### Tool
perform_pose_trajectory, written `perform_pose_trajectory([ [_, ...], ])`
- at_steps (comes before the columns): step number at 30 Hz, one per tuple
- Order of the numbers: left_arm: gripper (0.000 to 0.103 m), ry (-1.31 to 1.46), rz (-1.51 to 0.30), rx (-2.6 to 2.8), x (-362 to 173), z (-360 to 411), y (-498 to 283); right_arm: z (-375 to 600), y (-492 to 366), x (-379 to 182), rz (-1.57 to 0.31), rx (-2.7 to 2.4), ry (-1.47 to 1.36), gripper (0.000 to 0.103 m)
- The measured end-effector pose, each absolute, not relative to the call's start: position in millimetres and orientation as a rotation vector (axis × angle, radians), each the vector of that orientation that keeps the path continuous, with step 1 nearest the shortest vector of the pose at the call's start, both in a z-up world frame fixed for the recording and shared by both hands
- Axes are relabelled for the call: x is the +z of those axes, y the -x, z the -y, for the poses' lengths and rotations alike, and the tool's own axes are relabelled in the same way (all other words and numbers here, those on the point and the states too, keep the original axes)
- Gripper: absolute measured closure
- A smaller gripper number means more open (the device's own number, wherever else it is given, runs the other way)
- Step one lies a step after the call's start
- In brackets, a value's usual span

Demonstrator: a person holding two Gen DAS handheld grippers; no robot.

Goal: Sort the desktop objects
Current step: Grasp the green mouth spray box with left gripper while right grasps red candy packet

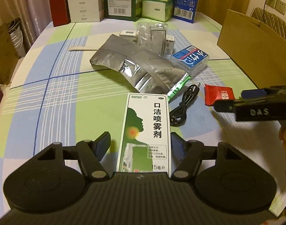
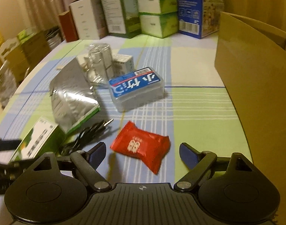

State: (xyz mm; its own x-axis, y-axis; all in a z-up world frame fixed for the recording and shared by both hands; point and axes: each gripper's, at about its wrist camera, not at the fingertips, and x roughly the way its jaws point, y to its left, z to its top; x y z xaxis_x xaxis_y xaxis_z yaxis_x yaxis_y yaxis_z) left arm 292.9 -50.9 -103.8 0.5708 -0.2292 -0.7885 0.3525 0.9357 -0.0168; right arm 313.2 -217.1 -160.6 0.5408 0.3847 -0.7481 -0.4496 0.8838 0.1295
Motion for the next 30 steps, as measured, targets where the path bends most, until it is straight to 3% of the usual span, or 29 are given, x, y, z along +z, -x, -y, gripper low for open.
perform_pose_trajectory([
  [5,0.051,-0.143,-0.911,-0.337,-110,51,-299,205,-315,-166,-0.84,0.444,0.093,0.031],
  [10,0.052,-0.15,-0.913,-0.325,-113,54,-301,199,-310,-166,-0.809,0.469,0.184,0.058],
  [20,0.052,-0.123,-0.938,-0.327,-107,64,-268,247,-258,-160,-0.856,0.597,0.141,0.064],
  [25,0.052,-0.089,-0.95,-0.329,-103,68,-237,270,-228,-156,-0.854,0.597,0.158,0.062],
  [27,0.052,-0.085,-0.954,-0.333,-102,72,-225,274,-217,-157,-0.834,0.566,0.214,0.039],
  [30,0.052,-0.085,-0.955,-0.331,-102,78,-212,282,-206,-161,-0.844,0.492,0.203,0.024],
])
